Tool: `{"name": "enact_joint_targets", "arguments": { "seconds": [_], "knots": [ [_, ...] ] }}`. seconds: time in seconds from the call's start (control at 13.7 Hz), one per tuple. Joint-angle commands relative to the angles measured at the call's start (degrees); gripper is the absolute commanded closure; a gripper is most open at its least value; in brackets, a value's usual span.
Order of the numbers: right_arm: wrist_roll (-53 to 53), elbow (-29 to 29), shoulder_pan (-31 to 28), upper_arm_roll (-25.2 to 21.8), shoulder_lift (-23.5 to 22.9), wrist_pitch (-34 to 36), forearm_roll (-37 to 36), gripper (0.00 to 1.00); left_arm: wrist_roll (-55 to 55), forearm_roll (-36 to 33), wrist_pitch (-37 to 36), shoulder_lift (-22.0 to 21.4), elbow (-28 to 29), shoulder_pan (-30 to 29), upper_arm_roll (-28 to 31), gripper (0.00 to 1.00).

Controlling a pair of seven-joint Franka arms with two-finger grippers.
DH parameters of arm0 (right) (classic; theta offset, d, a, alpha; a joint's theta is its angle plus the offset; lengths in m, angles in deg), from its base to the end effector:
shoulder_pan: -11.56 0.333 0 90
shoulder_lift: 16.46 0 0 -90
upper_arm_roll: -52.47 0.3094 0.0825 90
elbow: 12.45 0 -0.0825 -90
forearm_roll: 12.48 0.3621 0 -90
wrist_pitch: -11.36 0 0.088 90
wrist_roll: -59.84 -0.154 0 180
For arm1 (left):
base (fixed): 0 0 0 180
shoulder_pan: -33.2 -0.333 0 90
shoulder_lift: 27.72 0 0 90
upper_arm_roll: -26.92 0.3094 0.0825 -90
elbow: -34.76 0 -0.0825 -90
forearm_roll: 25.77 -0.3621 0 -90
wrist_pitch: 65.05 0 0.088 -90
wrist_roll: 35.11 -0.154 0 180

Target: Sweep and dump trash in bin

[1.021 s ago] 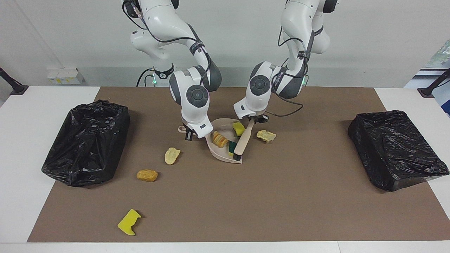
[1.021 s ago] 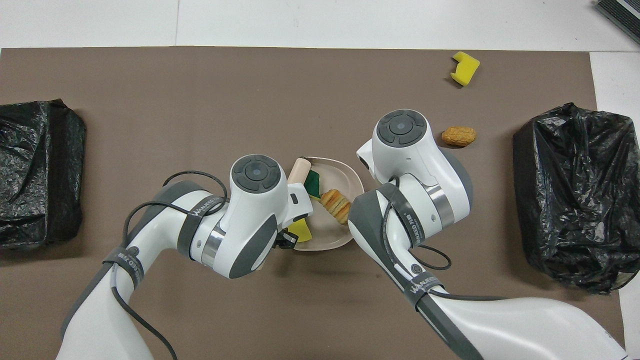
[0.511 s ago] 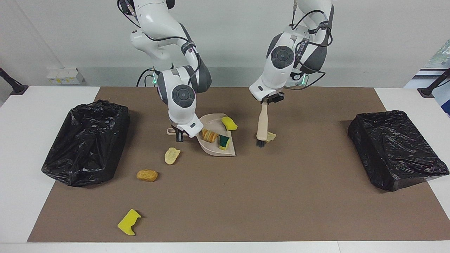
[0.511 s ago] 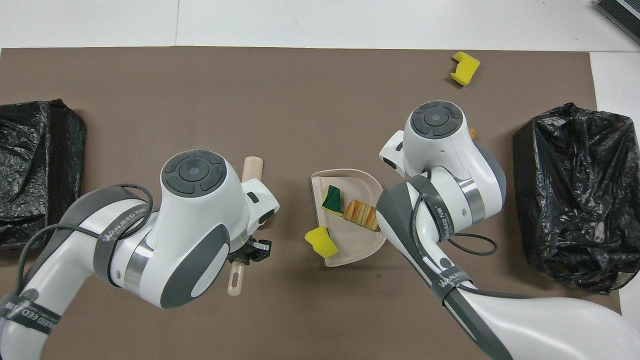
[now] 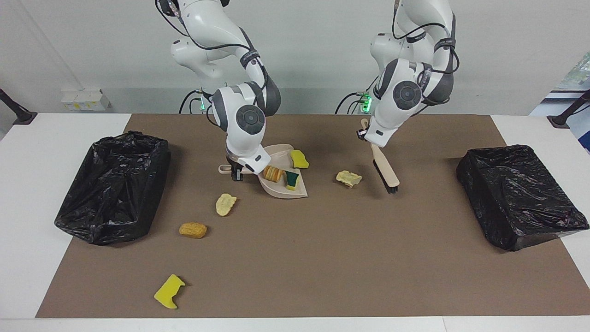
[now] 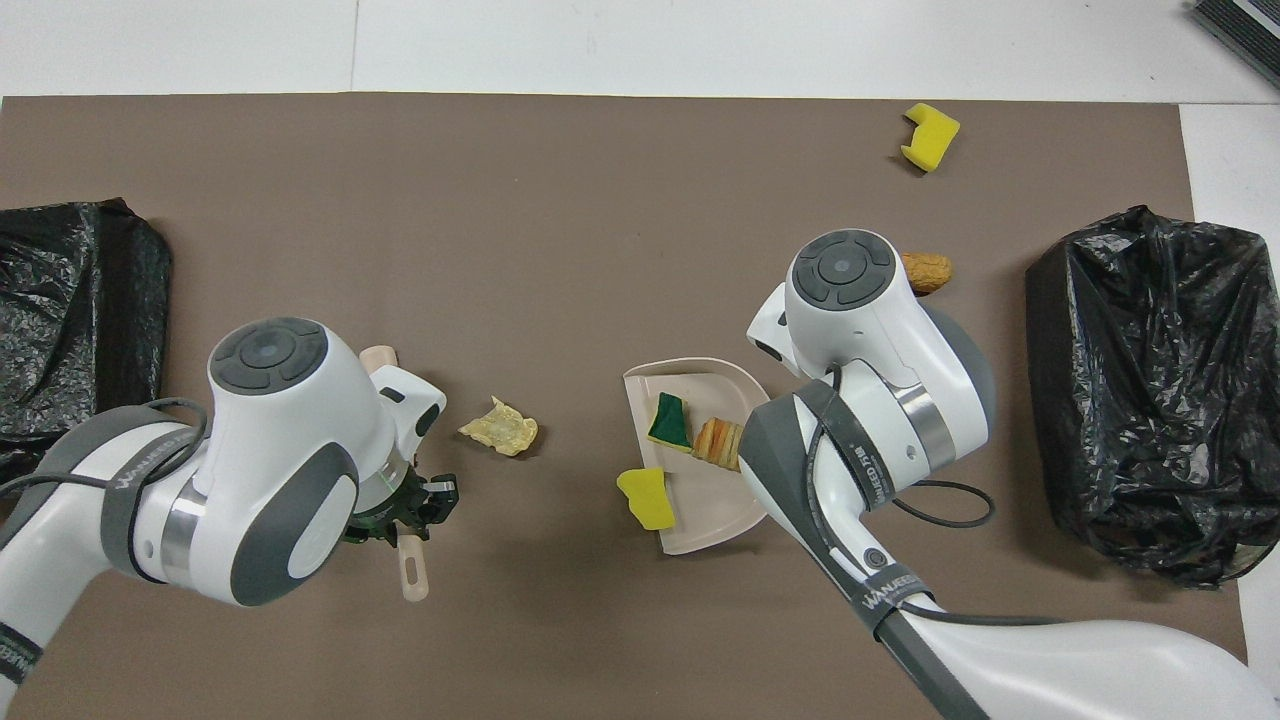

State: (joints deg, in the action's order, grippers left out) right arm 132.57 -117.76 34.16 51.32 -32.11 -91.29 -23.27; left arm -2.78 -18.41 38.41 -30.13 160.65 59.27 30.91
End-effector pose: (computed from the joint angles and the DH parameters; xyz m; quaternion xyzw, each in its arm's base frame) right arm 0.5228 0.1794 0.3214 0.6435 0.7434 -0.1818 0.0126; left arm 0.4084 -0.1836 0.3407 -0.9765 -0.1130 0.1819 0.0257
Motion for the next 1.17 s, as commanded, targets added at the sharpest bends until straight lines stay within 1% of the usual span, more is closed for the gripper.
{"name": "enact_joint_targets", "arguments": {
  "seconds": [0.0,0.07,0.29,0.36,0.44,0.66,0.88,1.02,1.09],
  "knots": [
    [0.7,-3.4,0.2,0.3,2.4,-2.0,-1.3,1.0,0.3,0.0,7.9,-1.3,5.8,0.5,-0.7,1.0],
    [-0.3,-3.9,0.6,0.3,2.6,-2.2,-1.3,1.0,-0.8,0.0,8.8,-0.1,5.9,1.1,-0.9,1.0],
    [-5.3,-4.5,0.9,0.4,3.0,-1.8,-1.1,1.0,-3.7,0.9,8.8,0.0,5.9,4.6,-1.2,1.0],
    [-7.1,-5.2,1.0,0.4,3.4,-1.8,-0.8,1.0,-3.6,2.7,8.9,0.0,5.8,7.0,-1.2,1.0],
    [-8.3,-5.7,1.0,0.4,3.7,-1.9,-0.7,1.0,-3.1,6.0,9.0,0.0,5.5,8.8,-1.1,1.0],
    [-8.5,-6.0,0.9,0.3,3.8,-1.9,-0.6,1.0,-1.2,13.8,9.9,-0.3,5.2,14.5,-1.1,1.0],
    [-9.2,-6.7,0.4,0.3,4.1,-1.7,-0.6,1.0,1.2,19.0,17.4,0.4,3.8,19.9,-1.2,1.0],
    [-9.8,-7.1,0.2,0.3,4.3,-1.6,-0.6,1.0,1.1,20.4,18.4,1.6,1.3,22.2,-1.3,1.0],
    [-9.9,-7.4,0.1,0.3,4.3,-1.7,-0.6,1.0,1.0,20.4,20.4,2.0,1.0,23.1,-1.3,1.0]
  ]
}}
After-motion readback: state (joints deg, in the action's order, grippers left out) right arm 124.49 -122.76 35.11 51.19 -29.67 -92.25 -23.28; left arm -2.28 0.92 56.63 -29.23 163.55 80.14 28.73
